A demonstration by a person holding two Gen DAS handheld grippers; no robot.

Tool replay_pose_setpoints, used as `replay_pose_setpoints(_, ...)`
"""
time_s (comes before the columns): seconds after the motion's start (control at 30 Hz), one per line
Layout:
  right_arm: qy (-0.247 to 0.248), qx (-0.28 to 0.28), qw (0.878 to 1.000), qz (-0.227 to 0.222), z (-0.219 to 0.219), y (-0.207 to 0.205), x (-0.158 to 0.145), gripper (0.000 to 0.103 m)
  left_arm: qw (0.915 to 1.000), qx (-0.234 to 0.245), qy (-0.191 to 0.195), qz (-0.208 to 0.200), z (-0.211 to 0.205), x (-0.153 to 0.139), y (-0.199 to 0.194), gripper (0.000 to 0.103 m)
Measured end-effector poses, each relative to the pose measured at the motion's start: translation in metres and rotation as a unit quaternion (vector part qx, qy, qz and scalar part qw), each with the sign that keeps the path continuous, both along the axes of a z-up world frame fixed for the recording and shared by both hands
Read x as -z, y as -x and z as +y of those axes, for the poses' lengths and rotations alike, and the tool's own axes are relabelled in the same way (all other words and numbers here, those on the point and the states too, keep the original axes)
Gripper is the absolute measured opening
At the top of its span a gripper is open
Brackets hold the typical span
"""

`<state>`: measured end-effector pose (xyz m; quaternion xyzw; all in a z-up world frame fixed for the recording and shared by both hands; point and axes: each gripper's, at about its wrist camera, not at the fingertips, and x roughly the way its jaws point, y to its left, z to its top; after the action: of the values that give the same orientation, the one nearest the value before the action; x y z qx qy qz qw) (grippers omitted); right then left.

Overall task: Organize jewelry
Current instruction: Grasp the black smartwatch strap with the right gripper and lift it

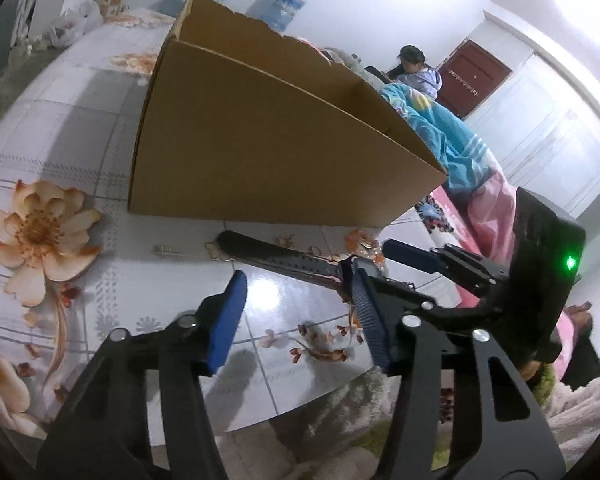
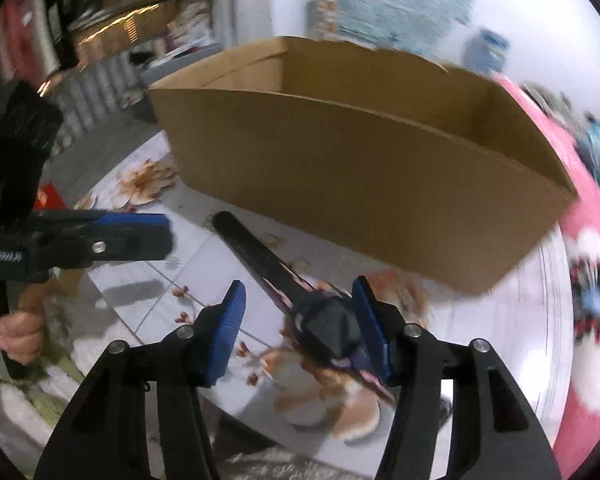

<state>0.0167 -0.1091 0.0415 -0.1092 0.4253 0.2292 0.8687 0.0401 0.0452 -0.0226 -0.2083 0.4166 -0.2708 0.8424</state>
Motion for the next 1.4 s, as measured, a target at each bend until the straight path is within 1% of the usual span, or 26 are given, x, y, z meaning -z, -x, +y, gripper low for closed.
replay_pose_setpoints(0.07,0.016,-0.037,0.999,-0.004,0.012,-0.003,0.003,0.042,1.0,-0.001,0.002,0.0,0.003,0.002,0.001,0.044)
replay_pose_setpoints(0.1,0.026,-0.06,0.998,0.0,0.02,-0.006,0.006,0.039,1.0,-0.002,0.002,0.002,0.003,0.002,0.001,0.042)
replay_pose_setpoints(0.17,0.04,-0.088,0.995,0.008,0.029,-0.013,0.012,0.031,1.0,-0.005,-0.001,0.003,0.007,0.003,0.001,0.039)
replay_pose_setpoints(0.2,0.046,-0.097,0.994,0.011,0.033,-0.015,0.013,0.029,1.0,-0.008,-0.005,0.003,0.009,0.003,0.002,0.038)
replay_pose_setpoints(0.3,0.065,-0.128,0.989,0.021,0.043,-0.024,0.018,0.029,0.9999,-0.011,-0.011,0.001,0.013,0.005,0.005,0.038)
replay_pose_setpoints(0.43,0.088,-0.158,0.983,0.024,0.053,-0.028,0.023,0.028,0.9999,-0.006,-0.011,0.0,0.013,0.006,0.005,0.038)
replay_pose_setpoints(0.5,0.091,-0.161,0.982,0.028,0.054,-0.031,0.022,0.021,1.0,-0.004,-0.007,0.003,0.012,0.007,0.004,0.038)
replay_pose_setpoints(0.53,0.091,-0.16,0.982,0.03,0.053,-0.033,0.022,0.02,1.0,-0.002,-0.004,0.005,0.012,0.007,0.004,0.038)
replay_pose_setpoints(0.57,0.083,-0.162,0.983,0.033,0.051,-0.034,0.021,0.011,1.0,-0.001,-0.002,0.006,0.014,0.007,0.003,0.038)
replay_pose_setpoints(0.63,0.068,-0.158,0.984,0.041,0.047,-0.034,0.019,0.003,1.0,0.0,0.001,0.008,0.012,0.008,0.003,0.038)
replay_pose_setpoints(0.83,0.01,-0.127,0.991,0.046,0.028,-0.039,0.011,0.003,0.9992,0.001,0.029,0.026,0.011,0.011,-0.003,0.038)
replay_pose_setpoints(0.9,0.002,-0.122,0.991,0.048,0.023,-0.04,0.009,0.003,0.999,0.002,0.034,0.029,0.009,0.011,-0.005,0.038)
replay_pose_setpoints(0.97,0.006,-0.12,0.991,0.054,0.02,-0.04,0.008,0.003,0.9991,0.004,0.033,0.028,0.007,0.009,-0.005,0.038)
replay_pose_setpoints(1.0,0.01,-0.123,0.991,0.053,0.022,-0.041,0.009,0.005,0.9991,0.005,0.032,0.028,0.006,0.007,-0.005,0.038)
replay_pose_setpoints(1.03,0.017,-0.128,0.99,0.052,0.023,-0.041,0.01,0.01,0.9991,0.006,0.031,0.027,0.005,0.007,-0.005,0.038)
replay_pose_setpoints(1.07,0.025,-0.132,0.99,0.05,0.023,-0.04,0.01,0.02,0.9992,0.006,0.029,0.027,0.004,0.007,-0.006,0.038)
replay_pose_setpoints(1.13,0.037,-0.141,0.988,0.043,0.027,-0.041,0.011,0.029,0.9992,0.005,0.026,0.028,0.003,0.007,-0.005,0.038)
replay_pose_setpoints(1.4,0.081,-0.192,0.976,0.055,0.044,-0.046,0.021,0.028,0.9995,0.002,0.018,0.027,0.002,0.007,-0.005,0.038)
